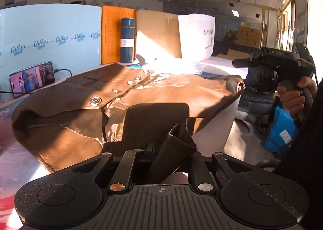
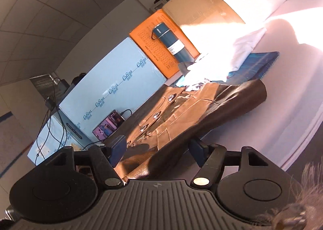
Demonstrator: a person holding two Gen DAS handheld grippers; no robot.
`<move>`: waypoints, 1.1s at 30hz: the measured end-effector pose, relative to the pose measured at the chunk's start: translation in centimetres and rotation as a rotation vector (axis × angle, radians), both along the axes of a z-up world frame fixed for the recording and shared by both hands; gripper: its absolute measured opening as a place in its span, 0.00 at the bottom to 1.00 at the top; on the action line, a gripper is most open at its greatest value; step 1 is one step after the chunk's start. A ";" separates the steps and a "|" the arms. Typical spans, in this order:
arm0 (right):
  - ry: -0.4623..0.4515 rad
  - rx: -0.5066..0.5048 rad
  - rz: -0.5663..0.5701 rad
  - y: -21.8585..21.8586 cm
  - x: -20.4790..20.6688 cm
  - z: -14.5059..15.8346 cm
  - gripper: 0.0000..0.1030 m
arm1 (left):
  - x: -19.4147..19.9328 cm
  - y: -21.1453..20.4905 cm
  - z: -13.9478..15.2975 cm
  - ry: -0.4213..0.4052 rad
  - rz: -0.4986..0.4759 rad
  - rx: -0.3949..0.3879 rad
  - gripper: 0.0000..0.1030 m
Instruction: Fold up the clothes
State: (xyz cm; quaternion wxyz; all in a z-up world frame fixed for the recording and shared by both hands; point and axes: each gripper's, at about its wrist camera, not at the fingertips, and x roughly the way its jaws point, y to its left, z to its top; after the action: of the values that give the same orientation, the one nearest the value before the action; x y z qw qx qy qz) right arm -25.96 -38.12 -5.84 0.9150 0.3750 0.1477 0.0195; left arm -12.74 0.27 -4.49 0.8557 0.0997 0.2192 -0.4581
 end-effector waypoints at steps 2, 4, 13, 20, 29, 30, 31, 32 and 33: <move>0.008 0.028 -0.042 -0.9 -0.2 -0.7 0.71 | -0.4 0.2 -0.1 -0.008 0.017 0.005 0.18; 0.041 0.041 -0.090 -1.7 -0.2 -1.5 0.69 | -0.4 0.3 -0.1 0.001 0.049 0.003 0.18; 0.096 0.029 -0.139 -2.8 0.4 -3.0 0.23 | 1.7 1.9 0.6 -0.011 0.265 0.046 0.17; 0.122 -0.063 -0.276 -4.1 -0.4 -2.3 0.26 | -0.8 3.2 2.0 -0.017 0.032 0.059 0.94; 0.078 -0.191 -0.369 -5.0 0.1 0.4 0.63 | 3.1 1.4 5.8 -0.112 0.166 -0.099 0.96; 0.064 -0.191 -0.345 -4.9 0.6 0.9 0.67 | 4.1 0.8 5.9 -0.096 0.202 -0.096 0.96; 0.050 -0.185 -0.315 -4.8 1.3 1.5 0.69 | 4.8 0.0 6.1 -0.084 0.217 -0.091 0.96; 0.037 -0.174 -0.288 -4.7 2.0 1.9 0.70 | 5.4 -0.8 6.2 -0.084 0.208 -0.085 0.96; 0.024 -0.159 -0.257 -4.7 2.9 2.4 0.70 | 5.9 -1.6 6.4 -0.084 0.199 -0.080 0.96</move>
State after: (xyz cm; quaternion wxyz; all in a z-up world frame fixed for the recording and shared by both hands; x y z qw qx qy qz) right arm -23.10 -42.77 -3.44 0.9350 0.3172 0.1107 -0.1139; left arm -6.81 -1.37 1.86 0.9087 0.0623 0.1737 -0.3745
